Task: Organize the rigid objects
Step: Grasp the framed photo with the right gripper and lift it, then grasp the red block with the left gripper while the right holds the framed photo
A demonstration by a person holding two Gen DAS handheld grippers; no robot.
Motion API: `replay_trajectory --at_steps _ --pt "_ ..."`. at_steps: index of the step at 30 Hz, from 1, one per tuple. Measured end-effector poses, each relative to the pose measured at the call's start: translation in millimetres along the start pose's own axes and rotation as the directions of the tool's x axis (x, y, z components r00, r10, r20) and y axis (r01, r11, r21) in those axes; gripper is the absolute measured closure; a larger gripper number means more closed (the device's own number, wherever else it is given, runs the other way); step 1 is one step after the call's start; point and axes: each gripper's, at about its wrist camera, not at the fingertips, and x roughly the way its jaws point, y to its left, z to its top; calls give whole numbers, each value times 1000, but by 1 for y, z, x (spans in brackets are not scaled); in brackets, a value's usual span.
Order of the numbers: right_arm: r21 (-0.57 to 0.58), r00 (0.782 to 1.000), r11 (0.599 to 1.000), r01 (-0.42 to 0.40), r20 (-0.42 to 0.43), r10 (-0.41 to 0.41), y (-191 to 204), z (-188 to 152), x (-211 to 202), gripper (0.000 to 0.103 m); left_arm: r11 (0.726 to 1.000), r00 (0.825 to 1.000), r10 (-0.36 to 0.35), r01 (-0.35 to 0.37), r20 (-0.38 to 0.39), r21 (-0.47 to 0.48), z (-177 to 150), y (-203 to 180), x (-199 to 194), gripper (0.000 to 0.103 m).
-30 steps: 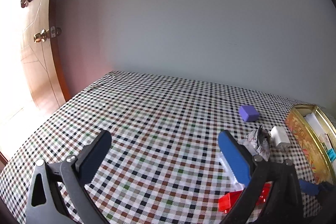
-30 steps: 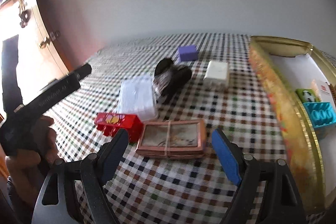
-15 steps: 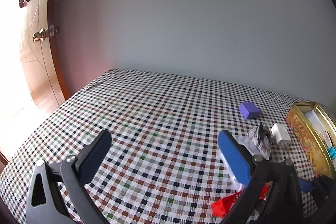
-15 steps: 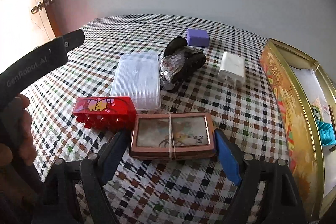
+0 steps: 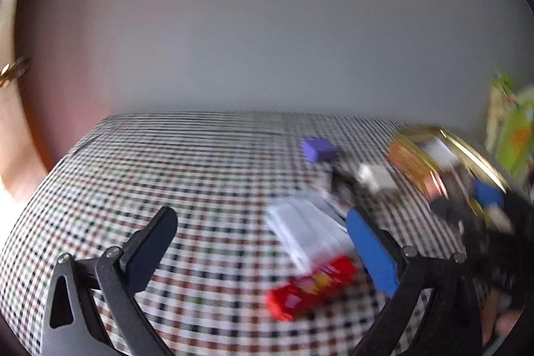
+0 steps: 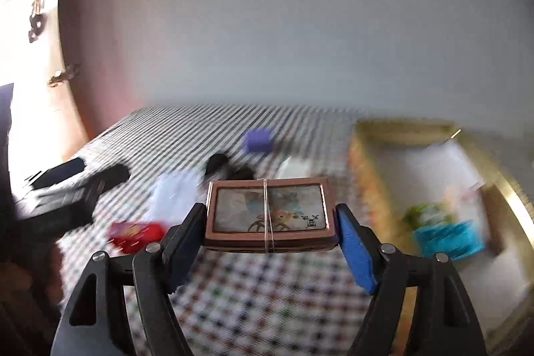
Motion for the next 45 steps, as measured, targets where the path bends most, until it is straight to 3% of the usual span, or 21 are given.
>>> replay_trajectory --at_steps 4,7,10,14,17,18,26,33,38,45 --pt "14 1000 1000 -10 12 10 -13 3 -3 25 997 999 -39 41 -28 68 -6 -20 -3 1" --pt "16 1000 1000 -19 5 19 -12 -2 -8 25 996 995 -7 15 -101 84 -10 -27 7 6" --pt "24 999 999 -34 -5 34 -9 1 -7 25 997 979 57 -47 -198 56 -15 -28 23 12" --pt "50 999 997 -52 -16 52 -14 4 2 25 998 958 55 -54 -280 13 -19 -28 37 21" --pt "69 997 996 -64 -30 66 -18 4 3 25 998 946 56 -61 -319 -4 -23 -27 44 32" --pt "77 997 995 -71 -36 74 -19 4 4 25 998 948 56 -60 -314 -4 -25 -26 43 37" --pt "116 994 989 -94 -47 100 -26 5 7 25 995 956 60 -80 -286 -58 -25 -12 35 38" --pt "129 990 982 -139 3 140 -30 6 -3 25 987 987 94 -110 -129 -118 -21 -9 -1 38" --pt "98 986 984 -149 84 141 -36 8 -21 25 985 994 105 -110 -40 -136 -15 -25 -11 37" --pt "70 967 993 -95 244 76 -64 8 -54 25 993 999 27 -22 42 -116 2 -65 -13 37"
